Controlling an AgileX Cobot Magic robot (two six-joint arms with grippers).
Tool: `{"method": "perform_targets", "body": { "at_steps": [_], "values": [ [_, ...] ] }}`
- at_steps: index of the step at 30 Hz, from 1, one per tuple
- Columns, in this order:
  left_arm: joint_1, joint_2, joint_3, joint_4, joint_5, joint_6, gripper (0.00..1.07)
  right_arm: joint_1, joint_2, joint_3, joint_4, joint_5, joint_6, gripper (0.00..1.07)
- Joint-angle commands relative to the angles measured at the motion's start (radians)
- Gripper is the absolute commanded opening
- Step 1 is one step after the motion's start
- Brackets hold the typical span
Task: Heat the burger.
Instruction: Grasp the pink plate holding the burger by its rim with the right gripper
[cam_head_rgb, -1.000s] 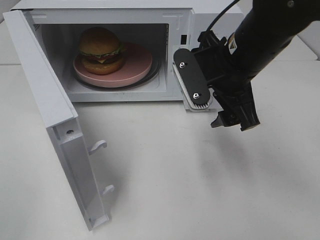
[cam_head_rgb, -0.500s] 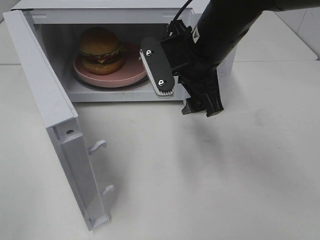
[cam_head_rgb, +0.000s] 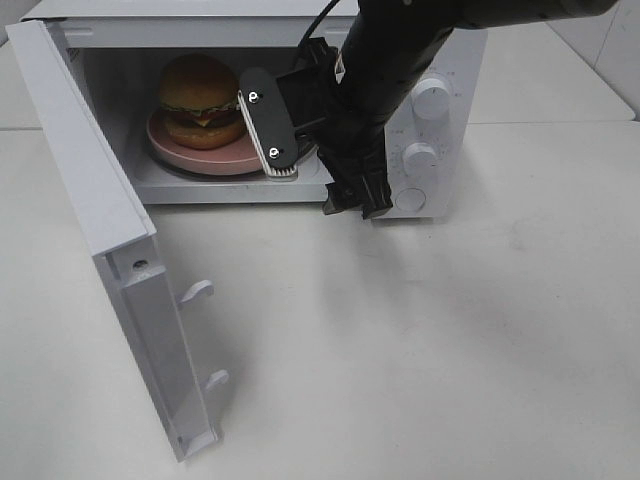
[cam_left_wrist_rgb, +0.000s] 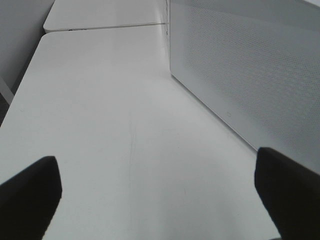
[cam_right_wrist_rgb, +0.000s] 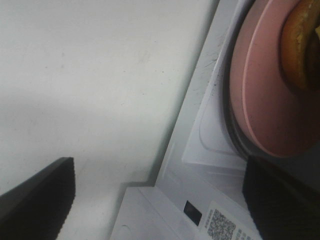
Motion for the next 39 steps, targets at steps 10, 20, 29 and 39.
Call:
{"method": "perform_targets", "body": {
  "at_steps": [10, 20, 29, 39],
  "values": [
    [0.002, -0.022, 0.002, -0.007, -0.008, -0.001, 1.04, 0.005, 0.097, -0.102, 0.007, -0.029, 0.019, 0.86],
    [0.002, -0.022, 0.002, -0.007, -0.008, -0.001, 1.04, 0.005, 0.199, -0.204, 0.006, -0.032, 0.035, 0.84],
    [0.002, -0.022, 0.002, 0.000, -0.008, -0.001, 1.04, 0.002, 0.328, -0.346, 0.006, -0.033, 0.068, 0.83],
    [0.002, -0.022, 0.002, 0.014, -0.008, -0.001, 1.04, -0.007, 0.422, -0.481, 0.006, -0.025, 0.068, 0.83]
  ]
}}
